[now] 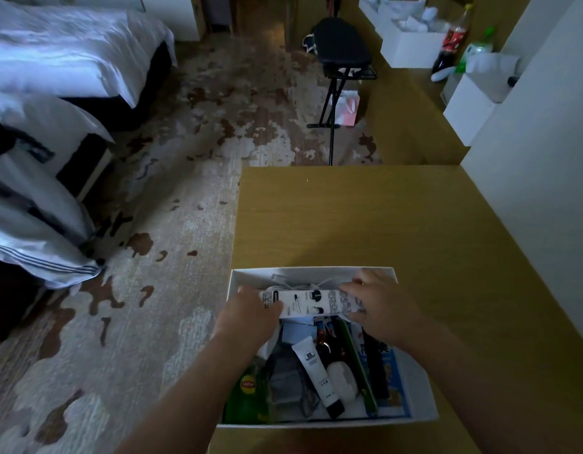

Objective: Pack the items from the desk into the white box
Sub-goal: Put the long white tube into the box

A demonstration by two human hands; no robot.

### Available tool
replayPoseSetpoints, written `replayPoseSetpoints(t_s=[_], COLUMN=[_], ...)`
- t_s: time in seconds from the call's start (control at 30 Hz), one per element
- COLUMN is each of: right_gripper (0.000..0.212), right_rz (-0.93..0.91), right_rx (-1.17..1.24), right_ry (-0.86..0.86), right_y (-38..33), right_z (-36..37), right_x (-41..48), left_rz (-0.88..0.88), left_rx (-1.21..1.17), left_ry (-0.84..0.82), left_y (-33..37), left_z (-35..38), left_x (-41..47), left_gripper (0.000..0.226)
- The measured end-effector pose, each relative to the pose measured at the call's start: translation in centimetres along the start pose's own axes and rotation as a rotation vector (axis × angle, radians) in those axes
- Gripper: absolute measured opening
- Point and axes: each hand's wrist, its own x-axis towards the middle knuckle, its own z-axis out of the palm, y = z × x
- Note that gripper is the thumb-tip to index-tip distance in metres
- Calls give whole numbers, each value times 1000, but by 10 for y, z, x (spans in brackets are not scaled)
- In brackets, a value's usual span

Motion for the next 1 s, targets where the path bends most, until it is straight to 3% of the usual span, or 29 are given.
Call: replayPoseSetpoints(t_s=[0.17, 0.3, 0.43, 0.53, 0.63, 0.73, 1.0], right_gripper=[45, 49, 49, 45, 48, 47, 55], right_rz=[22, 27, 38, 59, 65, 64, 35], right_rx=[92, 149, 106, 120, 111, 66, -5], right_ry=[-76, -140, -51, -7, -84, -134, -148], right_y=[1, 4, 1, 0, 0, -1, 0], right_z=[13, 23, 26, 26, 28, 30, 33], right_x=[6, 0, -4, -5, -5, -5, -4], left_rz=[20, 13, 172, 225, 222, 215, 225], left_rx=[303, 272, 390, 454, 545, 550, 559], left_ry=[-97, -109, -144, -160, -207, -278, -272], left_y=[-1, -1, 1, 0, 1, 2, 4], left_z=[-3, 0, 6, 12, 18, 22, 21], left_x=[-4, -9, -13, -14, -16, -19, -24], left_gripper=[39, 66, 45, 50, 56, 41, 38])
